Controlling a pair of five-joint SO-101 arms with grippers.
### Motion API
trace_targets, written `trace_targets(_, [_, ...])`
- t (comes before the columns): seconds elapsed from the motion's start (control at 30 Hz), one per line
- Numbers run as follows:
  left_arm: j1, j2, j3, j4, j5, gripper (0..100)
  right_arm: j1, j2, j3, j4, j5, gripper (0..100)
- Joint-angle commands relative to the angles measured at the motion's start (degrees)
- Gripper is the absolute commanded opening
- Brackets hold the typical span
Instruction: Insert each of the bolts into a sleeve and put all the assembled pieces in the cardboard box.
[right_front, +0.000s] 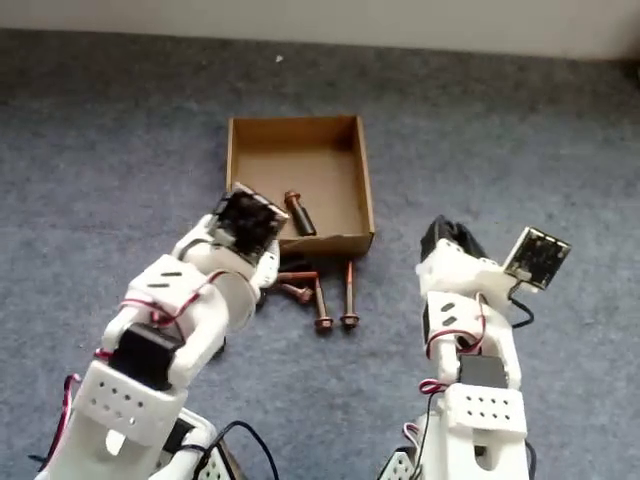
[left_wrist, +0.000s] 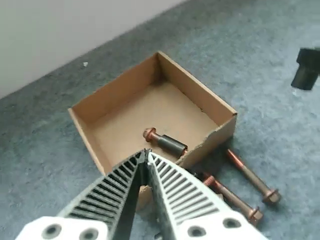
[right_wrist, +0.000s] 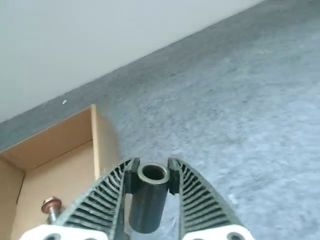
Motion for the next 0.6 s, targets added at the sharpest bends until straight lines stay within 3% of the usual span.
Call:
trace_targets(0.0, [4.35, 10.07, -6.02, 2.02, -6.15, 4, 3.21, -1.45, -1.19, -1.71, 0.70, 0.5])
trace_targets(0.2, [8.40, 27.65, -12.88, 4.22, -18.11, 4, 5.49, -1.36, -1.19, -1.71, 0.79, 0.5])
trace_targets(0.33, [8.22, 37.23, -16.66, 3.87, -21.10, 4, 6.02, -1.27, -1.19, -1.71, 1.05, 0.5])
trace_targets(0.57, [7.96, 52.09, -21.67, 4.13, -28.92, 14, 6.11, -1.27, -1.19, -1.71, 1.05, 0.5])
